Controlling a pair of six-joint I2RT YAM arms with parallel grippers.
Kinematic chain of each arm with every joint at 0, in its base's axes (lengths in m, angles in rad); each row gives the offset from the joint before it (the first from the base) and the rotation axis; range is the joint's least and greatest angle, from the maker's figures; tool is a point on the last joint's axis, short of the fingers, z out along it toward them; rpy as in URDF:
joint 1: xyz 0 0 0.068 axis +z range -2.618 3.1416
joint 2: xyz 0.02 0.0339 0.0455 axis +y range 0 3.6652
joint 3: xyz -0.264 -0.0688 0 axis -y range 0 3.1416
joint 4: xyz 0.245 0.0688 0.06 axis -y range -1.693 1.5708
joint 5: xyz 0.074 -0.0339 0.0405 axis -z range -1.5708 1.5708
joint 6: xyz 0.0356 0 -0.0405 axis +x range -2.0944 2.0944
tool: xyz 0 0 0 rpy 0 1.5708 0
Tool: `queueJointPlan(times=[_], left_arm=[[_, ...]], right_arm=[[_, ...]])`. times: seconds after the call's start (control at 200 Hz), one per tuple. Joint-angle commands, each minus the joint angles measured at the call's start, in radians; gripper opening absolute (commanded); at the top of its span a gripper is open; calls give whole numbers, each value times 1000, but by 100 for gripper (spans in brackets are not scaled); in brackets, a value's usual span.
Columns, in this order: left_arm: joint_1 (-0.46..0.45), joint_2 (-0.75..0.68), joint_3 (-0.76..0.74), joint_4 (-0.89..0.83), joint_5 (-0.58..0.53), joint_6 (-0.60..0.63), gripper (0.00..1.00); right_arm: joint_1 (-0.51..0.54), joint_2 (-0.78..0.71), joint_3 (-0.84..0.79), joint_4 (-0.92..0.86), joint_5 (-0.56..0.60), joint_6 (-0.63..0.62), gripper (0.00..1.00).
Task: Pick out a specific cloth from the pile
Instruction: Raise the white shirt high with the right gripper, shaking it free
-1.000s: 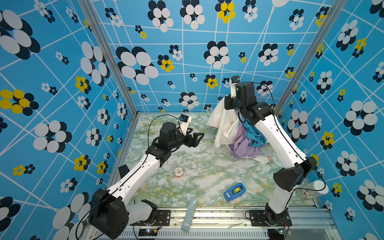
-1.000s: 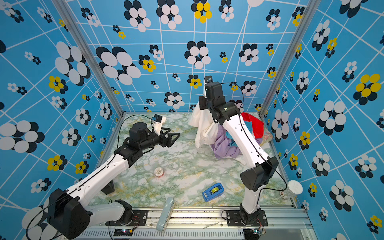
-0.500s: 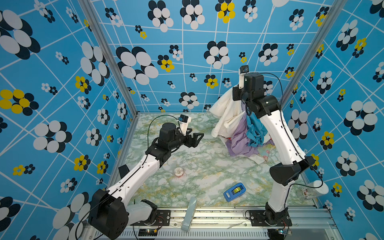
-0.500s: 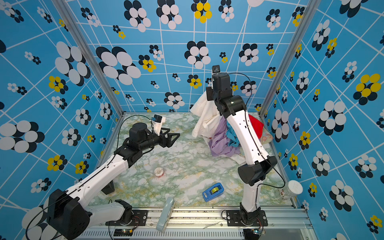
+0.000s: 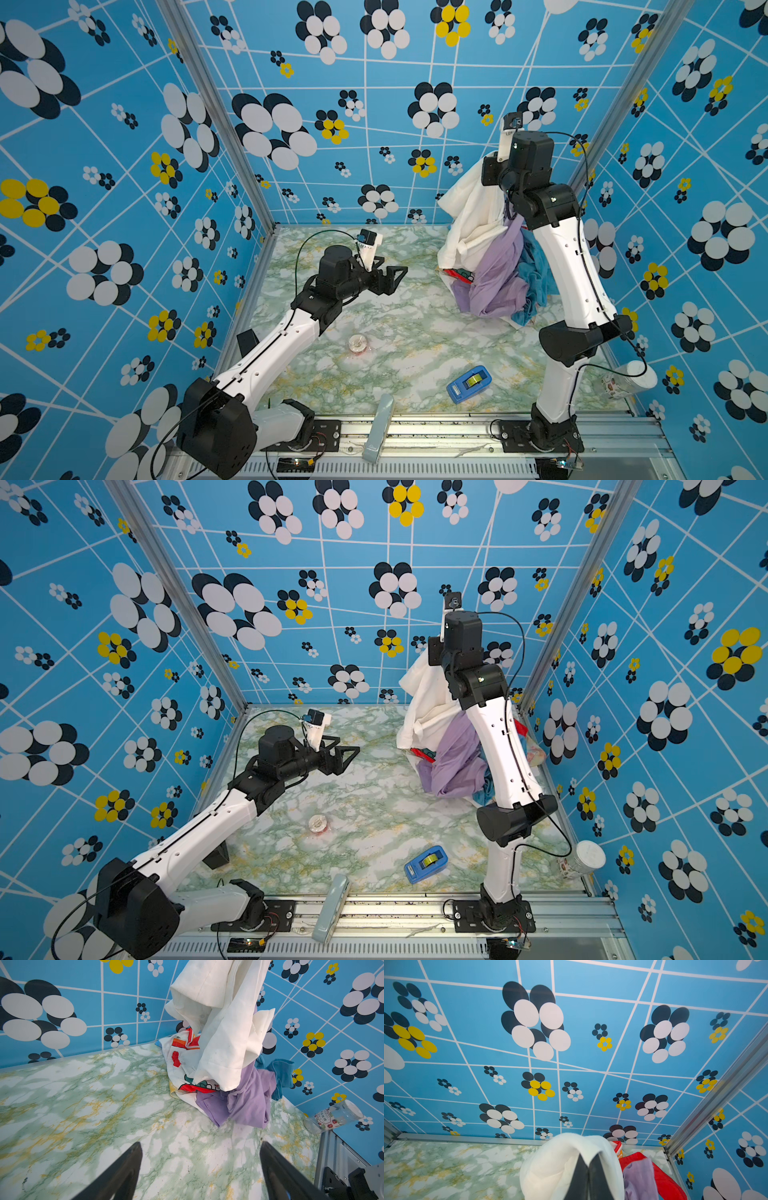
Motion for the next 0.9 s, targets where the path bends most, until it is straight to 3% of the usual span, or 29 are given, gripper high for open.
queueJointPlan(times=[0.0, 0.895], left_arm=[[-1, -1, 2, 19, -14, 8, 90], [-1, -39, -31, 34, -25, 8, 90]], right_arm=[[-14, 16, 48, 105, -28, -3, 0], [-9, -9, 203, 286, -346, 146, 0]])
